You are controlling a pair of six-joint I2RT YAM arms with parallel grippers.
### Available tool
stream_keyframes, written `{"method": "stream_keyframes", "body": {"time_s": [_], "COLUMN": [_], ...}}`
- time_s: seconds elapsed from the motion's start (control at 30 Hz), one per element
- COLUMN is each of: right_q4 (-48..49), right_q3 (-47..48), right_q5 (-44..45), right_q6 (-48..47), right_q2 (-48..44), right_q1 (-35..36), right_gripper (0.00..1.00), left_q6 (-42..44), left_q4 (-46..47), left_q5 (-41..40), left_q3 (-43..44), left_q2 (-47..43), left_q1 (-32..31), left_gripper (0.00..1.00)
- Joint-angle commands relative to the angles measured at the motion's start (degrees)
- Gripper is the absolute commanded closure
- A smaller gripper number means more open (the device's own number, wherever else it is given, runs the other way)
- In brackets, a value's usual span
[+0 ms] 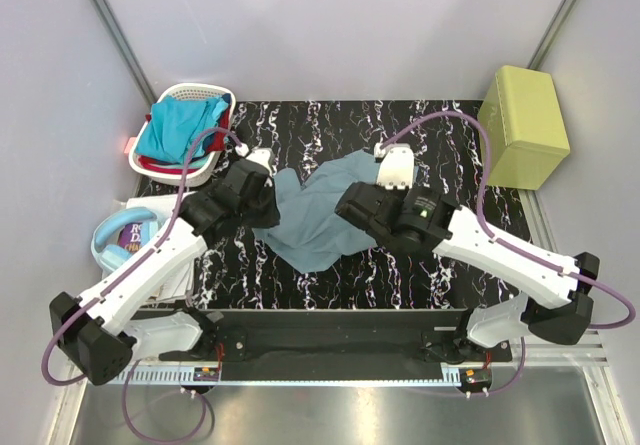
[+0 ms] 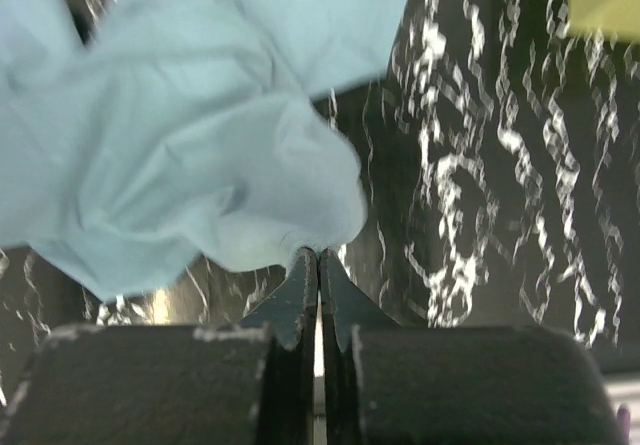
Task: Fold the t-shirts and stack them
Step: Flatten out the tshirt
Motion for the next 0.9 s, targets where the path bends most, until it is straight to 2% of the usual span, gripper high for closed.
{"method": "stream_keyframes", "body": {"time_s": [0.0,0.2,0.27,0.3,0.33,0.37,0.4,0.43,0.47,0.53,0.57,0.6,0.7,0.73,0.87], "right_q4": [-3.1,-2.4,-2.3,-2.2,-2.1,-1.6,-0.9,0.9,2.1,5.3,6.5,8.1,17.1,21.7,26.5], "right_q3": [-3.2,-6.8,-7.4,-6.9,-6.2,-5.1,-2.5,-0.7,1.2,7.9,10.3,13.9,16.7,16.8,19.6], "right_q5": [-3.8,-8.7,-8.8,-8.1,-5.8,-4.4,-2.6,1.0,2.7,6.9,7.1,7.1,1.6,-0.5,-10.5], "right_q6": [9.4,10.7,10.6,9.9,9.3,8.1,5.2,2.9,0.0,-8.5,-11.3,-16.8,-25.0,-26.1,-26.8], "right_q2": [-2.9,-2.7,-2.9,-3.0,-3.2,-3.1,-3.0,-2.3,-1.5,2.2,3.5,4.7,7.9,8.9,16.1], "right_q1": [0.9,1.0,0.9,1.0,1.0,1.1,1.0,0.9,1.0,-0.3,-1.2,-2.5,-7.7,-11.5,-21.1], "right_gripper": [1.0,1.0,1.0,0.95,0.87,0.8,0.62,0.56,0.49,0.34,0.34,0.33,0.33,0.34,0.4], "left_q6": [-2.6,-4.3,-4.4,-4.4,-4.0,-3.7,-3.4,-2.2,-1.5,0.5,1.4,2.1,3.5,3.8,3.3], "left_q4": [0.8,0.9,0.9,1.0,1.1,1.2,1.0,1.3,1.4,1.6,1.8,1.9,2.2,2.7,4.5], "left_q5": [2.6,4.5,3.6,2.8,0.6,-0.7,-2.1,-4.3,-5.6,-9.0,-9.6,-10.2,-12.1,-12.1,-10.4], "left_q3": [-3.5,-6.3,-5.9,-5.4,-4.6,-2.3,-0.8,0.7,4.1,7.5,10.5,11.7,15.2,15.2,14.3], "left_q2": [-0.1,2.4,3.1,2.9,2.3,1.9,1.4,1.1,1.0,1.5,2.6,3.2,5.8,6.3,7.8], "left_q1": [-1.5,-2.6,-3.2,-3.5,-3.7,-4.3,-4.4,-4.4,-4.4,-4.4,-4.3,-4.3,-3.9,-3.8,-0.3], "left_gripper": [0.87,0.87,0.82,0.78,0.67,0.63,0.6,0.55,0.44,0.35,0.3,0.29,0.25,0.25,0.25]}}
